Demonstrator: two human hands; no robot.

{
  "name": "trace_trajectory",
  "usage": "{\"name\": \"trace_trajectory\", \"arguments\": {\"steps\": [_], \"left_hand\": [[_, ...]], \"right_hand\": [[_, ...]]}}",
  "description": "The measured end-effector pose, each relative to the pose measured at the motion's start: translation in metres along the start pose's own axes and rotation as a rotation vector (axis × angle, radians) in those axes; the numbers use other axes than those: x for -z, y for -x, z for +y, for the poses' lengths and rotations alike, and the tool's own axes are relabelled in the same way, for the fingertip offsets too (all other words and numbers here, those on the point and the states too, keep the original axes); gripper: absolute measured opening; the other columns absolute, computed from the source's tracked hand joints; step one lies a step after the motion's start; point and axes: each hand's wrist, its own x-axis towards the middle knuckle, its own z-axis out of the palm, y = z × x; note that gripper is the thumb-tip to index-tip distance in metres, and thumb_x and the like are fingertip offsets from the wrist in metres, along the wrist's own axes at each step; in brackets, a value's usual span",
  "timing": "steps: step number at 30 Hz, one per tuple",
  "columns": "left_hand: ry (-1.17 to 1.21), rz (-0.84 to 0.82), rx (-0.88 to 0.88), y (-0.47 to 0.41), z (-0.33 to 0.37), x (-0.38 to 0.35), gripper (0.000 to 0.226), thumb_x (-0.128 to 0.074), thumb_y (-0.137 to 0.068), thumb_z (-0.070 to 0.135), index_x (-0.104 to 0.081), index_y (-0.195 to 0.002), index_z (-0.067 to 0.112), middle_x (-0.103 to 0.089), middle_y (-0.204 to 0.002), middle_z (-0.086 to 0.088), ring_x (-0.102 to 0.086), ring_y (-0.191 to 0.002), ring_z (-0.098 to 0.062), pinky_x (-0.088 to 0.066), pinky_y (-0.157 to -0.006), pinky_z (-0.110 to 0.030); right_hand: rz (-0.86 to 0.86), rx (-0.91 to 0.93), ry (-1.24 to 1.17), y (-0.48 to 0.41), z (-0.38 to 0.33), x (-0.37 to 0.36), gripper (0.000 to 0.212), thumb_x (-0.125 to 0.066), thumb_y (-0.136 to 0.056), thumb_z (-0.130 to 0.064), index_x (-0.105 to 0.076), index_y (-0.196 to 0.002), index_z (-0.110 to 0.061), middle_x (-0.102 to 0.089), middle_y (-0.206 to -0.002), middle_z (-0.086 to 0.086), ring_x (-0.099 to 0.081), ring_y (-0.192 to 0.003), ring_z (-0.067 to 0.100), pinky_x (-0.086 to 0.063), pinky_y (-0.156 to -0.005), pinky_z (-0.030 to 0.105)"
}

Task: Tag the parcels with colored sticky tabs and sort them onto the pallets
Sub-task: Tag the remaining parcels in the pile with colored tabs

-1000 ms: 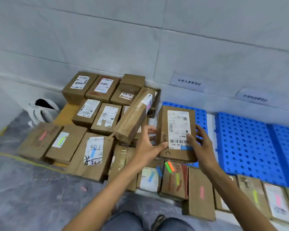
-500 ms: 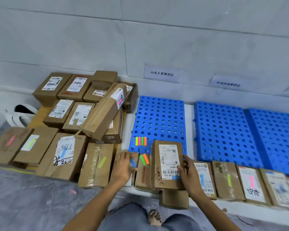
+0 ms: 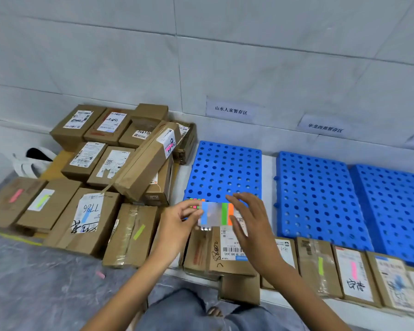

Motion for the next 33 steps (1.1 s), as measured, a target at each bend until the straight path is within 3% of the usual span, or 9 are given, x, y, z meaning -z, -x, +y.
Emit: {"name": "trace_trajectory", "arguments": {"steps": [5,11,16,19,21,25,30,33], "left_hand": [[0.146,-0.068,0.024,0.019,0.021,-0.021,0.026,-0.061,-0.086,0.001,-0.064,-0.102,0.022,-0.072,-0.066,-0.001,-0.062,-0.05,-0.013,-0.055,-0.063,-0.021],[0.142,-0.081,-0.011,0.029,0.028,-0.022,0.028,-0.059,-0.087,0.002,-0.059,-0.107,0.021,-0.068,-0.077,-0.028,-0.063,-0.049,-0.014,-0.053,-0.061,-0.02],[0.162,-0.096,0.01,0.031,0.024,-0.024,0.025,-0.06,-0.087,0.003,-0.059,-0.107,0.017,-0.071,-0.069,-0.013,-0.062,-0.049,-0.015,-0.056,-0.064,-0.027],[0.196,-0.121,0.054,0.034,0.023,-0.026,0.019,-0.06,-0.087,0.009,-0.062,-0.106,0.012,-0.073,-0.072,-0.002,-0.065,-0.056,-0.016,-0.057,-0.07,-0.036],[0.278,-0.125,0.131,0.036,0.025,-0.029,0.018,-0.058,-0.088,0.015,-0.064,-0.103,0.007,-0.073,-0.083,-0.007,-0.068,-0.067,-0.019,-0.059,-0.071,-0.039],[0.394,-0.088,0.306,0.034,0.022,-0.033,0.015,-0.06,-0.089,0.014,-0.064,-0.095,0.001,-0.064,-0.089,-0.018,-0.063,-0.084,-0.025,-0.058,-0.06,-0.027],[0.401,0.012,0.239,0.027,0.01,-0.031,0.008,-0.058,-0.089,0.005,-0.061,-0.086,-0.001,-0.065,-0.062,-0.004,-0.067,-0.064,-0.017,-0.058,-0.056,-0.026],[0.441,0.186,0.276,0.009,-0.017,-0.016,0.007,-0.056,-0.091,0.005,-0.06,-0.091,-0.002,-0.067,-0.073,-0.01,-0.068,-0.061,-0.014,-0.057,-0.053,-0.022]], "right_hand": [[0.082,0.225,0.295,-0.014,-0.009,-0.007,0.032,-0.043,-0.094,-0.027,-0.052,-0.124,-0.02,-0.056,-0.123,0.008,-0.041,-0.124,0.028,-0.031,-0.105,0.053],[0.126,0.281,0.344,-0.003,-0.004,-0.002,0.033,-0.054,-0.087,-0.019,-0.053,-0.12,-0.018,-0.053,-0.121,0.007,-0.044,-0.122,0.03,-0.031,-0.104,0.059],[0.191,0.19,0.107,-0.001,-0.01,0.006,0.015,-0.061,-0.088,-0.022,-0.061,-0.103,-0.021,-0.059,-0.106,0.002,-0.049,-0.112,0.021,-0.034,-0.105,0.051],[0.156,0.1,-0.016,0.0,-0.014,0.012,0.005,-0.06,-0.088,-0.026,-0.058,-0.091,-0.023,-0.05,-0.1,-0.005,-0.048,-0.104,0.017,-0.043,-0.091,0.04],[0.13,0.095,-0.041,0.002,-0.013,0.013,0.007,-0.064,-0.086,-0.022,-0.057,-0.087,-0.022,-0.047,-0.098,-0.006,-0.048,-0.1,0.018,-0.044,-0.084,0.036],[0.1,0.156,-0.002,0.007,-0.01,0.014,0.008,-0.067,-0.085,-0.019,-0.059,-0.087,-0.022,-0.048,-0.097,-0.006,-0.049,-0.095,0.018,-0.041,-0.083,0.032],[-0.09,0.137,-0.06,0.011,-0.004,0.017,0.006,-0.059,-0.086,-0.032,-0.061,-0.085,-0.026,-0.052,-0.096,-0.008,-0.046,-0.099,0.013,-0.036,-0.089,0.026],[-0.225,-0.007,-0.196,0.013,0.005,0.024,0.004,-0.062,-0.084,-0.032,-0.058,-0.082,-0.031,-0.05,-0.096,-0.016,-0.041,-0.1,0.004,-0.03,-0.089,0.013]]}}
